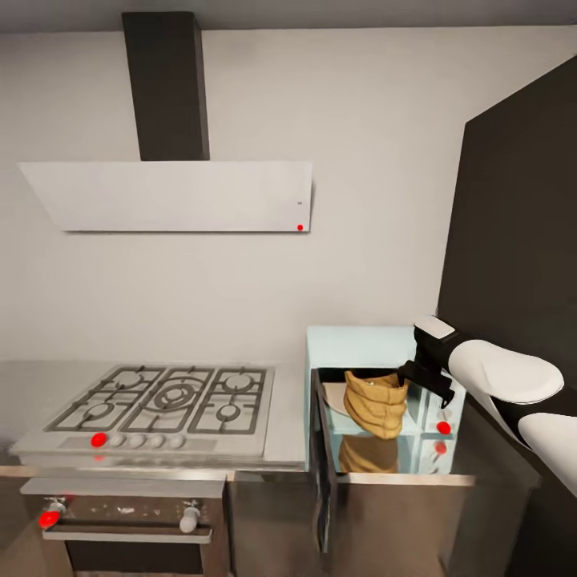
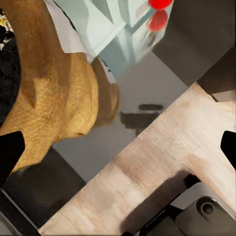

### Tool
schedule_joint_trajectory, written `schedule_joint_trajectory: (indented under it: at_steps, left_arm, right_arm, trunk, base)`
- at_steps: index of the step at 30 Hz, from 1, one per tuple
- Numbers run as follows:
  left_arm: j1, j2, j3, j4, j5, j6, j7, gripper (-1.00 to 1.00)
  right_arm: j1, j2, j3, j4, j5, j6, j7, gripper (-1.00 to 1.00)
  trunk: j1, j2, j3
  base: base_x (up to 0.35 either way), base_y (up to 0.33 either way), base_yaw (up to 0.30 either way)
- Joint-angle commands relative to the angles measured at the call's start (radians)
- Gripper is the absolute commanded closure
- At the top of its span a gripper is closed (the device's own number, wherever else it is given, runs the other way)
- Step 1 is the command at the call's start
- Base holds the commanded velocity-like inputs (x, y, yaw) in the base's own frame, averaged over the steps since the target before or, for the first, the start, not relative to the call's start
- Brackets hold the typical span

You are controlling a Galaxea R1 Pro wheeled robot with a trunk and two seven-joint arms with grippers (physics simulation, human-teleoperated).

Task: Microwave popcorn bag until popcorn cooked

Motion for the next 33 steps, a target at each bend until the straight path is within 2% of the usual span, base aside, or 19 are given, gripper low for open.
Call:
schedule_joint_trajectory:
  at_steps: [1,10,12,16,19,20,22,24,25,29,33]
  left_arm:
    - [0.000,0.000,0.005,0.000,0.001,0.000,0.000,-1.00]
    - [0.000,0.000,0.005,0.000,0.000,0.000,0.000,-1.00]
    - [0.000,0.000,0.006,0.000,0.001,-0.001,0.000,-1.00]
    - [0.000,0.001,0.006,0.000,0.001,-0.002,0.000,-1.00]
    - [0.000,0.001,0.006,0.000,0.001,-0.002,0.000,-1.00]
    - [0.000,0.001,0.006,0.000,0.001,-0.002,0.000,-1.00]
    - [0.000,0.001,0.006,0.000,0.001,-0.002,0.000,-1.00]
    - [0.000,0.001,0.006,0.000,0.001,-0.002,0.000,-1.00]
    - [0.000,0.001,0.007,0.000,0.000,-0.002,0.000,-1.00]
    - [0.000,0.001,0.007,0.000,0.001,-0.001,0.000,-1.00]
    - [0.000,0.001,0.007,0.000,0.001,0.000,0.000,-1.00]
  right_arm:
    - [-0.001,-0.001,0.000,0.002,0.000,0.005,-0.003,-1.00]
    - [-0.001,-0.001,0.000,0.002,0.000,0.005,-0.002,-1.00]
    - [-0.001,-0.001,0.001,0.002,0.000,0.005,0.020,-1.00]
    - [-0.001,-0.001,0.020,0.002,0.004,0.004,0.175,-1.00]
    - [-0.001,-0.001,0.087,0.002,0.032,0.003,0.355,-1.00]
    - [-0.001,-0.001,0.104,0.002,0.043,0.002,0.378,-1.00]
    - [-0.001,-0.001,0.168,0.005,0.102,-0.002,0.447,-1.00]
    - [0.000,0.000,0.200,0.019,0.168,-0.017,0.484,-1.00]
    - [0.013,0.001,0.216,0.038,0.241,-0.082,0.502,-1.00]
    - [0.085,0.001,0.223,0.047,0.339,-0.253,0.539,-1.00]
    - [0.163,0.001,0.225,0.048,0.443,-0.416,0.697,-1.00]
  trunk:
    - [0.000,-0.001,0.001]
    - [0.000,-0.001,0.016]
    - [0.000,-0.001,0.017]
    - [0.000,-0.001,0.018]
    - [0.000,-0.001,0.018]
    - [0.000,-0.001,0.018]
    - [0.000,-0.001,0.018]
    - [0.000,-0.001,0.018]
    - [0.000,-0.001,0.018]
    - [0.000,-0.001,0.018]
    - [0.000,-0.001,0.018]
  base:
    - [-0.337,0.000,0.000]
    - [-0.341,0.000,0.000]
    - [-0.342,0.000,0.000]
    - [-0.236,0.000,0.000]
    - [-0.066,0.000,0.000]
    - [-0.032,0.000,0.000]
    - [-0.017,0.000,0.000]
    - [-0.007,0.000,0.000]
    - [-0.002,0.000,0.000]
    - [0.000,0.000,0.000]
    - [0.000,0.000,0.000]
